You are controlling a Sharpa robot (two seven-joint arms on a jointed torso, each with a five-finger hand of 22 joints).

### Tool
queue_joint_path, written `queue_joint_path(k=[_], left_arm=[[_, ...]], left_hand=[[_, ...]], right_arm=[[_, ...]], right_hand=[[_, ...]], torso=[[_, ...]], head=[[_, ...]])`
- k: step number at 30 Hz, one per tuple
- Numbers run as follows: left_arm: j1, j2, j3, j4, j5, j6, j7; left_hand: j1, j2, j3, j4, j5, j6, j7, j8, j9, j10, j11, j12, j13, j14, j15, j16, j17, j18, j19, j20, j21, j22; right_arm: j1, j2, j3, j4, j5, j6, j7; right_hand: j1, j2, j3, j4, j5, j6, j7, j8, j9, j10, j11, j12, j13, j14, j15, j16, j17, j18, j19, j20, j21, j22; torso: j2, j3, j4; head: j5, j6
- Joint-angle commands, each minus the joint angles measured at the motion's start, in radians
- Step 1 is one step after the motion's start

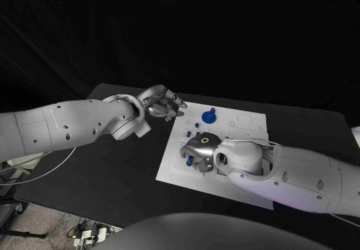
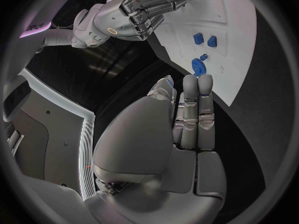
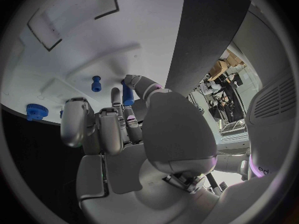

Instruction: Assemble the parts on the task board

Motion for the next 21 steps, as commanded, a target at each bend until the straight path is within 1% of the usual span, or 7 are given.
queue_joint_path(k=[1, 3, 9, 13, 17, 19, 21], left_arm=[[0.000, 0.001, 0.001, 0.000, 0.004, 0.017, -0.004], [0.000, 0.001, 0.000, 0.000, 0.004, 0.018, -0.005], [0.000, 0.001, 0.000, -0.002, 0.004, 0.023, -0.010], [0.000, 0.001, 0.000, -0.002, 0.004, 0.025, -0.014], [0.000, 0.001, 0.000, -0.002, 0.004, 0.026, -0.015], [0.000, 0.001, 0.000, -0.002, 0.004, 0.025, -0.014], [0.000, 0.001, 0.000, -0.001, 0.004, 0.024, -0.014]], left_hand=[[-0.001, 0.010, 0.005, -0.001, 0.000, 0.002, 0.004, 0.003, 0.000, 0.005, 0.002, 0.004, -0.002, -0.005, 0.000, 0.005, -0.001, -0.002, -0.003, 0.005, -0.004, 0.002], [0.000, 0.010, 0.005, -0.002, 0.000, 0.001, 0.004, 0.003, 0.000, 0.005, 0.001, 0.004, -0.002, -0.006, 0.000, 0.005, -0.001, -0.002, -0.003, 0.005, -0.005, 0.002], [0.002, 0.009, 0.006, -0.002, -0.001, 0.001, 0.004, 0.002, 0.000, 0.004, 0.001, 0.004, -0.002, -0.006, 0.000, 0.005, -0.002, -0.001, -0.004, 0.005, -0.006, 0.002], [0.004, 0.009, 0.007, -0.003, -0.001, 0.001, 0.005, 0.002, 0.000, 0.004, 0.001, 0.004, -0.002, -0.007, -0.001, 0.006, -0.003, -0.001, -0.005, 0.005, -0.009, 0.002], [0.004, 0.009, 0.007, -0.003, -0.001, 0.001, 0.005, 0.002, 0.000, 0.004, 0.001, 0.004, -0.002, -0.007, -0.001, 0.005, -0.003, 0.000, -0.006, 0.005, -0.012, 0.001], [0.004, 0.009, 0.007, -0.003, -0.001, 0.001, 0.005, 0.002, 0.000, 0.004, 0.001, 0.004, -0.002, -0.007, -0.001, 0.005, -0.003, 0.000, -0.006, 0.005, -0.012, 0.001], [0.004, 0.009, 0.007, -0.003, -0.001, 0.001, 0.005, 0.002, 0.000, 0.004, 0.001, 0.004, -0.002, -0.007, -0.001, 0.005, -0.003, 0.000, -0.006, 0.005, -0.012, 0.001]], right_arm=[[-0.001, -0.001, 0.000, 0.003, -0.017, -0.007, 0.005], [-0.001, -0.002, 0.000, 0.004, -0.017, -0.005, 0.007], [-0.002, -0.005, 0.000, 0.007, -0.014, 0.000, 0.011], [-0.002, -0.006, 0.000, 0.006, -0.011, -0.003, 0.014], [-0.002, -0.010, 0.000, 0.009, -0.011, -0.026, 0.016], [-0.002, -0.018, 0.000, 0.014, -0.011, -0.049, 0.020], [-0.001, -0.031, 0.000, 0.024, -0.011, -0.080, 0.027]], right_hand=[[-0.010, -0.001, -0.002, -0.003, -0.010, 0.006, 0.002, -0.003, -0.002, -0.004, 0.000, -0.001, 0.003, -0.010, 0.000, -0.005, -0.004, 0.015, -0.009, -0.002, -0.006, 0.162], [-0.010, 0.000, -0.002, -0.003, -0.016, 0.017, 0.005, 0.000, -0.002, -0.001, -0.001, 0.003, 0.006, -0.013, -0.001, -0.006, -0.009, 0.016, -0.011, -0.002, -0.007, 0.162], [-0.011, -0.001, -0.004, -0.003, -0.026, 0.025, 0.005, 0.001, -0.002, -0.001, -0.002, 0.005, 0.007, -0.021, -0.002, -0.011, -0.022, 0.019, -0.019, -0.002, -0.017, 0.158], [-0.013, 0.001, -0.005, -0.003, -0.038, 0.032, 0.007, 0.001, -0.003, -0.001, -0.002, 0.006, 0.008, -0.023, -0.003, -0.012, -0.026, 0.019, -0.021, -0.002, -0.020, 0.157], [-0.015, -0.001, -0.008, -0.002, -0.055, 0.028, 0.006, -0.005, -0.007, -0.011, -0.001, 0.002, 0.008, -0.025, -0.003, -0.014, -0.030, 0.020, -0.024, -0.003, -0.023, 0.156], [-0.019, -0.003, -0.011, 0.000, -0.071, 0.013, 0.003, -0.019, -0.015, -0.031, 0.003, -0.010, 0.002, -0.029, -0.002, -0.016, -0.037, 0.022, -0.029, -0.002, -0.030, 0.154], [-0.022, -0.005, -0.018, 0.003, -0.096, -0.002, -0.001, -0.035, -0.028, -0.054, 0.006, -0.024, -0.006, -0.031, -0.001, -0.017, -0.041, 0.022, -0.032, -0.002, -0.034, 0.153]], torso=[[0.000, 0.0001, 0.0005], [0.000, 0.0000, 0.0001], [-0.001, -0.0002, 0.0003], [0.000, -0.0001, 0.0014], [0.000, 0.0005, 0.0013], [0.000, 0.0003, 0.0016], [-0.001, 0.0001, 0.0025]], head=[[0.002, 0.000], [0.002, 0.000], [0.003, 0.000], [0.002, 0.000], [0.001, 0.000], [-0.001, 0.000], [-0.003, 0.000]])
